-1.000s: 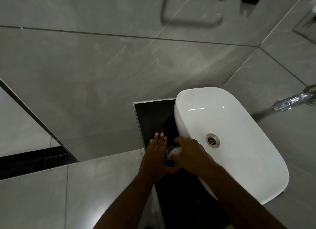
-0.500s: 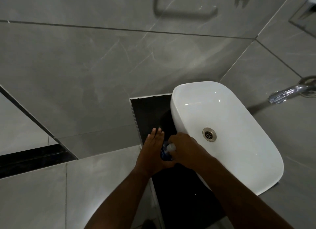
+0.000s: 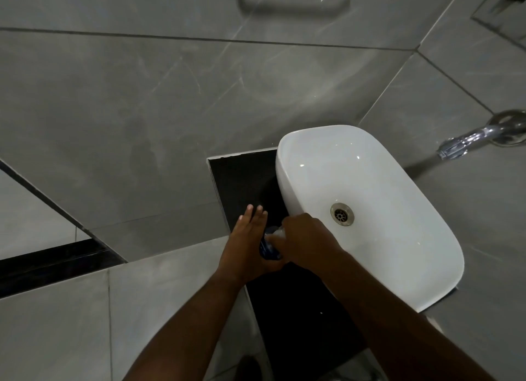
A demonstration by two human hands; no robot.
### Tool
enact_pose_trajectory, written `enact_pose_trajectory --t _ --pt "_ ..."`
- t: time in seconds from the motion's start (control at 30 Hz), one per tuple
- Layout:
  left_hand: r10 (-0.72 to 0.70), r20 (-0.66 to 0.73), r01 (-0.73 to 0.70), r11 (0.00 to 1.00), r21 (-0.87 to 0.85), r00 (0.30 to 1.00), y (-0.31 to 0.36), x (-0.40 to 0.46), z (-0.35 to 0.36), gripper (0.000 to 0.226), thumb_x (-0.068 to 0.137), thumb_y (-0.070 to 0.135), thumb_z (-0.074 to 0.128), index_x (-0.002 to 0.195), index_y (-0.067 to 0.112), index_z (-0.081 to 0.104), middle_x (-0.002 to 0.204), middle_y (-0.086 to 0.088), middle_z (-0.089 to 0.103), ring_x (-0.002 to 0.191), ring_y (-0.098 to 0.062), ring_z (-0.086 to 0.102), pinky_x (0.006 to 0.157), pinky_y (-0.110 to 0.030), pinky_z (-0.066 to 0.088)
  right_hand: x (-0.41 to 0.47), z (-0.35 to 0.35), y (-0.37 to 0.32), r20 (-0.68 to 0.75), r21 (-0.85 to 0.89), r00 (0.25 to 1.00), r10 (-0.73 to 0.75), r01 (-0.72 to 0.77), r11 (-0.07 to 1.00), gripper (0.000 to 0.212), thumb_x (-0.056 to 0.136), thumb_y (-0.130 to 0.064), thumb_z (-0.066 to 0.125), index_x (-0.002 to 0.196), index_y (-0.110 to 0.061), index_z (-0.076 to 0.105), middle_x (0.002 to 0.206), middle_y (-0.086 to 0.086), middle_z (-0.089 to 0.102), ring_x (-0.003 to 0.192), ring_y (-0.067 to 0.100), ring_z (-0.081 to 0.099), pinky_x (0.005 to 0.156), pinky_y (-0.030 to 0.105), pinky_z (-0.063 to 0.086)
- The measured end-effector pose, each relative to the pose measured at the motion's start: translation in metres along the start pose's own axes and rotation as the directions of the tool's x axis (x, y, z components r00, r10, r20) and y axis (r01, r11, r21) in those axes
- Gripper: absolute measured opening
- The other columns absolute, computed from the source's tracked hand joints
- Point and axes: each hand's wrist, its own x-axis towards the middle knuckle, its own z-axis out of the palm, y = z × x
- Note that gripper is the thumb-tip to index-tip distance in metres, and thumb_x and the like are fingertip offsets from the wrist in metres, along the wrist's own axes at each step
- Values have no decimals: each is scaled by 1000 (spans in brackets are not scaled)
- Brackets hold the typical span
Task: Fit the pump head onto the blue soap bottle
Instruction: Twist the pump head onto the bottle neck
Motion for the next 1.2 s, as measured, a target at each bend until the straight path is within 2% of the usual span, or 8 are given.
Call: enact_pose_trajectory --t 0.17,0.3,0.43,0.53,0.67,0.93,1.07,1.2 --pt "-26 -51 19 989 -144 998 2 -2 -2 113 63 67 74 151 25 17 160 1 15 144 -8 -9 118 -39 4 -7 -10 6 91 167 978 -187 170 971 61 75 -32 74 127 -21 44 119 4 55 105 20 56 84 31 49" --pt "-36 -52 30 993 -114 998 6 -2 -3 120 57 80 60 152 20 18 160 2 16 143 -6 -9 115 -32 0 -6 -15 1 70 2 974 -217 217 976 22 86 -21 59 105 -10 59 103 12 62 97 30 61 81 39 52" --pt "-53 -38 49 993 -108 998 7 -3 -5 118 59 80 59 152 22 17 161 3 15 144 -6 -8 117 -34 2 0 -16 -1 81 2 979 -185 186 983 35 87 -37 61 109 -11 59 104 9 66 90 21 61 74 27 42" --pt "-43 -32 39 992 -121 999 7 -5 -7 110 65 69 69 152 23 19 161 2 16 143 -3 -10 119 -38 6 3 -13 4 163 51 957 -239 233 971 40 81 -29 69 114 -12 55 105 8 64 92 21 62 73 29 44" --pt "-61 -31 58 994 -95 998 12 -6 -8 108 68 68 71 152 23 20 161 4 16 143 -1 -12 116 -32 1 9 1 18 275 30 942 -191 190 981 60 86 -27 67 135 -7 39 136 16 49 124 30 48 107 38 36" --pt "-67 -41 64 995 -78 997 16 -7 -11 99 69 53 75 149 18 28 160 -1 22 139 4 -21 116 -36 1 0 10 26 133 165 948 -289 267 950 55 92 -24 57 139 -7 34 142 14 44 128 27 44 108 31 29" --pt "-71 -26 68 993 -101 997 18 -9 -13 100 70 54 77 150 19 28 159 0 22 138 7 -22 117 -38 1 -1 4 28 5 86 898 -439 437 895 48 88 -24 60 131 -9 43 128 15 52 110 28 56 88 26 41" --pt "-74 -39 70 992 -105 996 18 -9 -13 100 69 55 79 149 21 30 158 1 24 138 8 -21 118 -40 4 6 -3 25 126 16 872 -473 475 880 52 89 -24 60 136 -10 42 133 11 53 117 25 53 100 30 39"
